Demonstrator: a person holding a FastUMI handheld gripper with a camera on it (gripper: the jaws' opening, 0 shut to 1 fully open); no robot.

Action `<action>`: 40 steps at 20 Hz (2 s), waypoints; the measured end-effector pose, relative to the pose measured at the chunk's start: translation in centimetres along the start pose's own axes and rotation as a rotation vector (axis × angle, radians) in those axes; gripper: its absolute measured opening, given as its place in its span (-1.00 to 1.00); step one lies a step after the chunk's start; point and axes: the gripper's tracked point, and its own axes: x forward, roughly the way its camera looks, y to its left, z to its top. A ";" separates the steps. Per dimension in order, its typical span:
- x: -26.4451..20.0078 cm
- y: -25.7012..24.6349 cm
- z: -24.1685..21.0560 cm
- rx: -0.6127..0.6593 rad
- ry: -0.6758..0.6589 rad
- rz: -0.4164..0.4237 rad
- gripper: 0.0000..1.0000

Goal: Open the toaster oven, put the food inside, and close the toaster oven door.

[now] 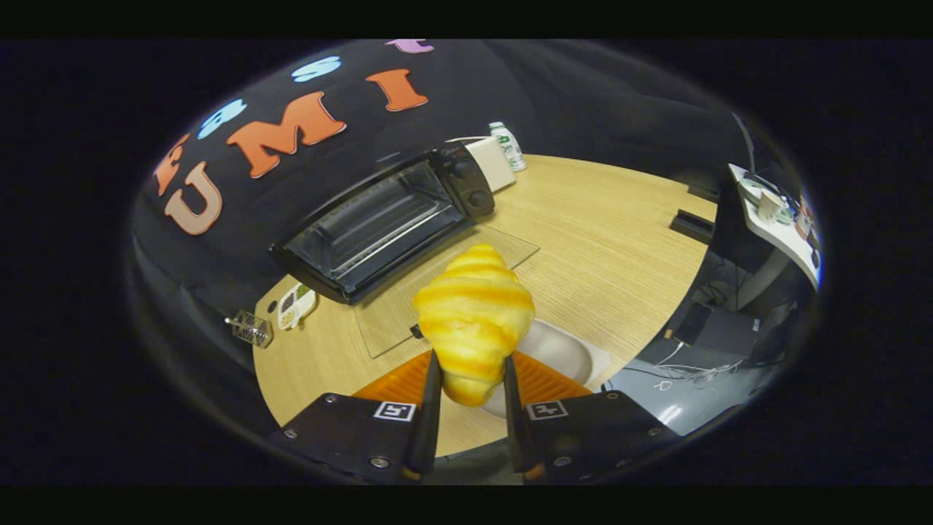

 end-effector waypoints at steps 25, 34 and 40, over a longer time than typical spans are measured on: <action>13.4 14.5 8.9 0.369 -0.024 0.471 -0.20; 16.0 17.2 9.5 0.414 -0.004 0.510 -0.20; 18.1 18.5 10.6 0.417 -0.009 0.510 -0.19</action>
